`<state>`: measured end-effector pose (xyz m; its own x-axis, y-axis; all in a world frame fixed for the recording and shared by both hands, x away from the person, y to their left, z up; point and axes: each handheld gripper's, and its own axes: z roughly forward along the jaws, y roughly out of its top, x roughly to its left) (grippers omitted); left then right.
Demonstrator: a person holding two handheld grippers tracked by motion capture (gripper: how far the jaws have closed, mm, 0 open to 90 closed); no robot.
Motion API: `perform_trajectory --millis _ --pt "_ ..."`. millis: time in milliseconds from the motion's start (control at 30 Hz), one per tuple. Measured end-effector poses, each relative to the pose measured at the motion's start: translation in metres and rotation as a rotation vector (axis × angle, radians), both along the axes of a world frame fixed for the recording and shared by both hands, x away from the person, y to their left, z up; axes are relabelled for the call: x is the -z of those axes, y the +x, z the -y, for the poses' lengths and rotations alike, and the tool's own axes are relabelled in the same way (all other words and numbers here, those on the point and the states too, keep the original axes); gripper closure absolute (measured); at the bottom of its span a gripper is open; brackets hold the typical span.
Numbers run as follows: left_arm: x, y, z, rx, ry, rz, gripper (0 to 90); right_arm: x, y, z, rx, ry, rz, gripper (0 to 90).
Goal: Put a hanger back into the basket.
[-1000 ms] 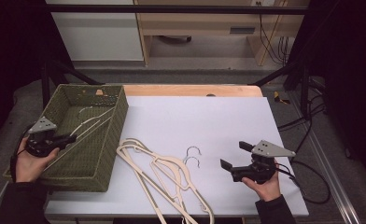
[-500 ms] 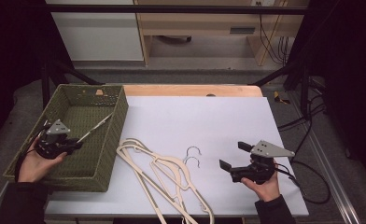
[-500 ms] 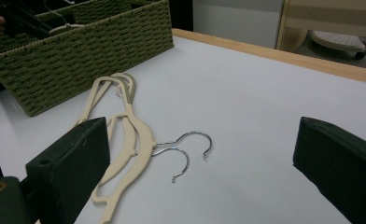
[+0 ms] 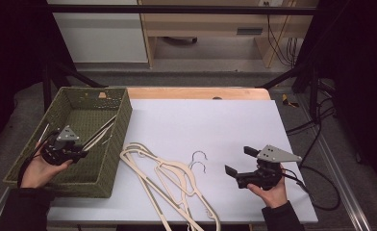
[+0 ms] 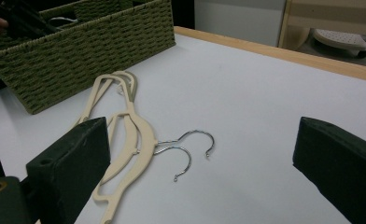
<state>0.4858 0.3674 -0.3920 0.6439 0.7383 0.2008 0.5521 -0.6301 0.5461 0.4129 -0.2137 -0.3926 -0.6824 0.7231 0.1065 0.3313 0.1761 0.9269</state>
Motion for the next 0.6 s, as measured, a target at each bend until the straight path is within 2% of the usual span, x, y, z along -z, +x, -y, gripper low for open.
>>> perform_trajectory --millis 67,167,200,233,267,333,400,500,533,567,600 --pt "0.001 0.0 0.001 0.011 0.011 -0.005 66.4 0.0 0.0 0.0 -0.005 -0.005 0.002 4.5" --pt "0.001 0.0 0.001 0.015 0.005 -0.002 65.2 0.0 0.0 -0.001 0.0 0.0 0.001 4.4" --pt "0.0 -0.001 0.0 0.023 -0.012 0.008 61.4 -0.001 0.0 0.0 -0.001 -0.001 0.002 4.5" --pt "0.0 -0.001 0.0 0.023 -0.012 0.008 60.9 -0.001 0.0 0.0 -0.002 0.001 0.001 4.5" --pt "-0.003 -0.003 -0.002 0.025 -0.038 0.033 59.8 -0.001 -0.001 0.0 -0.003 0.0 0.0 4.5" --pt "-0.005 -0.005 -0.003 0.034 -0.05 0.038 55.5 -0.001 -0.001 -0.001 -0.004 0.0 0.004 4.5" --pt "-0.009 -0.007 -0.007 0.03 -0.086 0.063 52.3 -0.001 -0.001 -0.001 -0.003 0.0 0.006 4.5" --pt "-0.015 -0.012 -0.013 -0.007 -0.141 0.1 44.9 -0.002 -0.002 -0.002 -0.005 0.002 0.012 4.6" --pt "-0.021 -0.016 -0.016 -0.023 -0.186 0.138 41.8 -0.003 -0.002 -0.003 -0.005 0.002 0.012 4.6" --pt "-0.021 -0.016 -0.016 -0.023 -0.186 0.138 38.4 -0.003 -0.002 -0.004 -0.01 0.003 0.012 4.6" --pt "-0.027 -0.022 -0.019 -0.04 -0.24 0.184 35.7 -0.003 -0.002 -0.004 -0.012 0.004 0.013 4.7"
